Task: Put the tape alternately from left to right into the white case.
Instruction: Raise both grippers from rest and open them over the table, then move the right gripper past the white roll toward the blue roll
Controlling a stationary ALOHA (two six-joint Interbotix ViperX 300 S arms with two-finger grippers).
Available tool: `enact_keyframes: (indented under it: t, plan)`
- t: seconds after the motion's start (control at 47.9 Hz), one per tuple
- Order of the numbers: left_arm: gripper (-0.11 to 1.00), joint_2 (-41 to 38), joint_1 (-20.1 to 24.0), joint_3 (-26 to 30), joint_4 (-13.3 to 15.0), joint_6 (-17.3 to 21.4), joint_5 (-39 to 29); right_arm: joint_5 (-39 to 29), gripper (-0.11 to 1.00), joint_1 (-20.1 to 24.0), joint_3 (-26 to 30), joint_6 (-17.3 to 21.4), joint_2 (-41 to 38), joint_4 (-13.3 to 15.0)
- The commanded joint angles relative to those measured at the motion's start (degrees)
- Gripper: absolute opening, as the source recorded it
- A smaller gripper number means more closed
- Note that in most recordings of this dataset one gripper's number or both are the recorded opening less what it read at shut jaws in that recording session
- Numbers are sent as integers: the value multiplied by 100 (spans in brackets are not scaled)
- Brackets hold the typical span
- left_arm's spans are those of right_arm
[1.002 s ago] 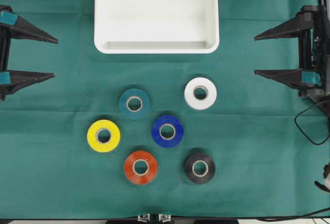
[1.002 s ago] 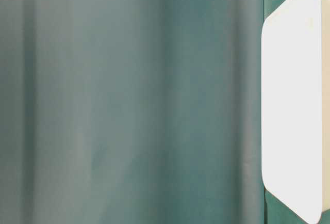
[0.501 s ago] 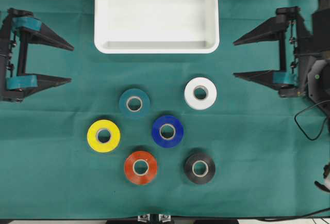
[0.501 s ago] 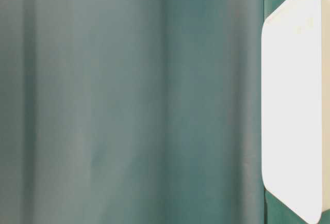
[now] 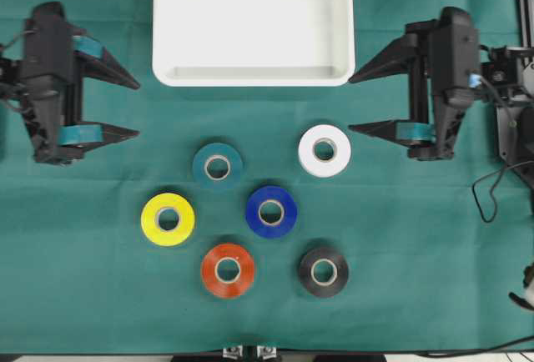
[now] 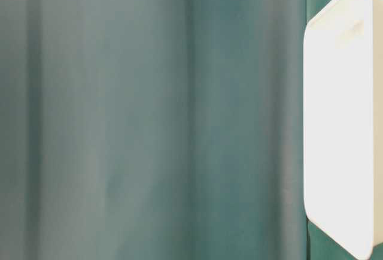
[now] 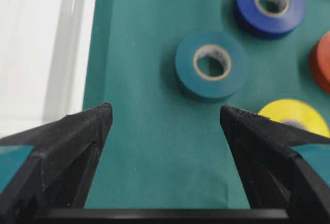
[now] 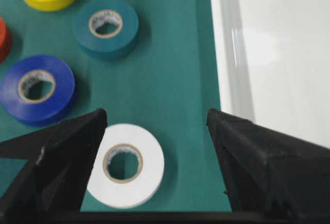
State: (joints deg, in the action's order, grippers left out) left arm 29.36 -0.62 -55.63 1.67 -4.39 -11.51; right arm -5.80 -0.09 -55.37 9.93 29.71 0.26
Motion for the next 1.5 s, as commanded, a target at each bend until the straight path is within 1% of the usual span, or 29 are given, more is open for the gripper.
enact_keyframes:
  t: [0.0,0.104,0.271,0.647,0.835,1.065,1.274,1.483]
  plan:
    - [57,-185,18,272,0,18,-114,-79,89,0,255,18,-176,0]
    - [57,-378,18,396,0,35,-272,-202,89,-9,360,18,-369,0]
    - [57,-422,18,413,-9,35,-272,-264,89,0,466,18,-589,0]
    - [57,-387,18,396,-9,35,-272,-255,89,18,483,70,-615,0]
    - [57,-396,18,387,-9,35,-272,-229,89,185,466,264,-615,9]
    - [58,-431,18,404,-9,35,-264,-26,89,527,483,483,-773,0]
    - [57,-431,18,413,-9,35,-264,9,89,738,545,536,-1037,0]
    - [57,-439,18,422,-9,26,-264,9,89,738,659,536,-1178,0]
